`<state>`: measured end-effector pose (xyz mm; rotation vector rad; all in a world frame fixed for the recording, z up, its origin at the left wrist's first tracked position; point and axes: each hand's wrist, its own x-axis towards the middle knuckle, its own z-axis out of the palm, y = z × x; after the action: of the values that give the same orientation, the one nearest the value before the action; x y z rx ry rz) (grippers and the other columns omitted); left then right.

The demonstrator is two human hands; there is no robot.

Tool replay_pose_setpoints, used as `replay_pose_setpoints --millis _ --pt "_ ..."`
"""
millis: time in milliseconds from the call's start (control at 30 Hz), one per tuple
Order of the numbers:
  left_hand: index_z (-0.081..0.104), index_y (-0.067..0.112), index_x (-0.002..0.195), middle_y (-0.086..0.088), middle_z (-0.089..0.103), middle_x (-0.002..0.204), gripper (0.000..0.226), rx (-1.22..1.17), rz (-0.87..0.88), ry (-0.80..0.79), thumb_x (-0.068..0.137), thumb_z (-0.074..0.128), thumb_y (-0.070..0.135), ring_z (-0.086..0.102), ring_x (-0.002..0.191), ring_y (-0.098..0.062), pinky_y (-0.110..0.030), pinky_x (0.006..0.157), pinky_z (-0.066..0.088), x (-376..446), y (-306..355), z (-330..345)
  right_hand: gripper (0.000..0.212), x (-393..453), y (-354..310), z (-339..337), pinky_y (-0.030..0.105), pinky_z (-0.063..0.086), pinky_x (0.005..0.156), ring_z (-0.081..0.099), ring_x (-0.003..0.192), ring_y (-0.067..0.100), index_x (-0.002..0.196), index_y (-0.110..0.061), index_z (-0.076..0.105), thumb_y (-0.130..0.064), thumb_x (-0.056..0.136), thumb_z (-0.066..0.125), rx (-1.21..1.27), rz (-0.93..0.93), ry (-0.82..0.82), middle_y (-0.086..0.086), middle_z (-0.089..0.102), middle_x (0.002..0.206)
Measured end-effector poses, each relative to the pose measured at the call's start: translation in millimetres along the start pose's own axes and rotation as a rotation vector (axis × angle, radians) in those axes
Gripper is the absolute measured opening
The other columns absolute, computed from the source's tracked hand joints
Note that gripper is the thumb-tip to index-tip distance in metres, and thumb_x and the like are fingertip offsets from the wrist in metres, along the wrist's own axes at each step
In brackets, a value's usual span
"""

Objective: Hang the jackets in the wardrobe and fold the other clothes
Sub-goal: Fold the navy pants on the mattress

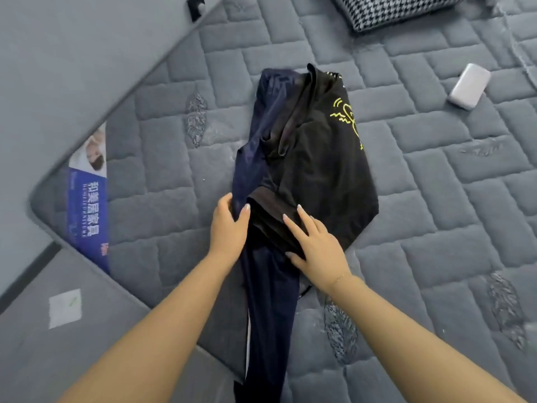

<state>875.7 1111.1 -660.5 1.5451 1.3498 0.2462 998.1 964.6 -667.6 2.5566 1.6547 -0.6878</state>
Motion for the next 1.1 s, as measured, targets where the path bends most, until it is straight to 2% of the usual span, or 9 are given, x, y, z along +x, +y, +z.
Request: replay_pose_setpoints --millis 167,267,467,633,767,833,900,1000,1100 --pt "0.026 0.026 0.150 0.009 0.040 0.144 0.074 -0.381 -0.220 -0.082 0.090 0.053 0.061 0.044 0.125 -0.011 -0.029 0.097 0.040 63.7 -3.4 36.5 0.065 15.0 13.7 25.9 0.038 0.045 0.081 0.047 0.105 0.029 0.152 -0.030 0.029 -0.021 0.094 0.055 0.009 -0.014 0.127 0.007 0.044 0.139" --pt "0.047 0.022 0.140 0.005 0.061 0.130 0.060 -0.610 -0.336 -0.141 0.091 0.058 0.055 0.063 0.111 -0.016 -0.033 0.089 0.055 71.7 -5.4 41.4 0.060 4.6 27.5 23.3 0.041 0.047 0.072 0.049 0.090 0.030 0.143 -0.023 0.048 -0.001 0.087 0.052 0.069 0.019 0.165 0.008 0.055 0.118" --pt "0.064 0.014 0.123 -0.007 0.071 0.116 0.031 -0.739 -0.193 -0.092 0.097 0.060 0.030 0.068 0.107 -0.025 -0.042 0.095 0.054 51.7 25.3 -11.3 0.061 -13.3 43.9 5.4 0.035 0.039 0.099 0.044 0.119 0.024 0.148 -0.030 0.039 -0.011 0.091 0.052 0.135 -0.002 -0.094 0.000 0.046 0.136" --pt "0.072 0.016 0.105 0.000 0.076 0.099 0.018 -0.563 0.085 -0.350 0.098 0.058 0.025 0.072 0.092 -0.012 -0.020 0.071 0.055 -5.1 87.9 -63.6 0.028 -21.5 13.1 -49.3 0.019 0.043 0.094 0.056 0.121 0.014 0.124 -0.023 0.062 -0.028 0.098 0.054 1.296 0.486 -0.010 0.003 0.061 0.131" --pt "0.074 0.018 0.097 0.005 0.075 0.095 0.016 -0.340 0.090 -0.777 0.097 0.059 0.020 0.067 0.087 -0.006 -0.016 0.073 0.051 -68.9 100.8 -52.9 0.066 -17.0 2.4 -97.1 0.040 0.047 0.101 0.064 0.113 0.021 0.127 -0.018 0.060 -0.065 0.082 0.053 1.748 0.493 -0.107 0.002 0.067 0.125" --pt "0.072 0.019 0.097 0.010 0.072 0.088 0.013 -0.202 0.055 -0.906 0.097 0.060 0.024 0.063 0.082 -0.003 -0.018 0.073 0.048 -95.6 85.6 -40.4 0.051 -16.3 -5.4 -96.4 0.041 0.046 0.104 0.061 0.117 0.028 0.128 -0.007 0.060 -0.037 0.086 0.066 1.672 0.456 -0.096 0.013 0.065 0.125" --pt "0.071 0.018 0.099 0.010 0.072 0.087 0.015 -0.105 0.005 -0.937 0.096 0.061 0.028 0.063 0.082 -0.002 -0.018 0.073 0.048 -114.2 60.8 -33.5 0.023 -23.7 -10.9 -78.2 0.037 0.050 0.095 0.063 0.108 0.029 0.114 0.001 0.064 -0.001 0.091 0.062 1.288 0.446 -0.050 0.018 0.067 0.111" --pt "0.069 0.025 0.116 0.008 0.071 0.115 0.023 -0.078 -0.178 -0.953 0.096 0.060 0.033 0.065 0.104 -0.003 -0.023 0.090 0.051 -124.0 11.7 -38.3 0.014 -51.2 -7.3 -35.0 0.034 0.048 0.075 0.058 0.075 0.018 0.079 -0.013 0.067 -0.003 0.087 0.068 1.080 0.496 -0.046 0.005 0.064 0.073" --pt "0.061 0.025 0.125 0.005 0.067 0.122 0.030 -0.256 -0.424 -0.589 0.095 0.061 0.031 0.066 0.104 -0.009 -0.028 0.089 0.053 -116.3 -29.5 -43.5 0.023 -85.7 -0.3 4.1 0.032 0.049 0.077 0.057 0.073 0.015 0.071 -0.022 0.064 -0.005 0.087 0.069 1.087 0.597 0.032 -0.002 0.062 0.071"
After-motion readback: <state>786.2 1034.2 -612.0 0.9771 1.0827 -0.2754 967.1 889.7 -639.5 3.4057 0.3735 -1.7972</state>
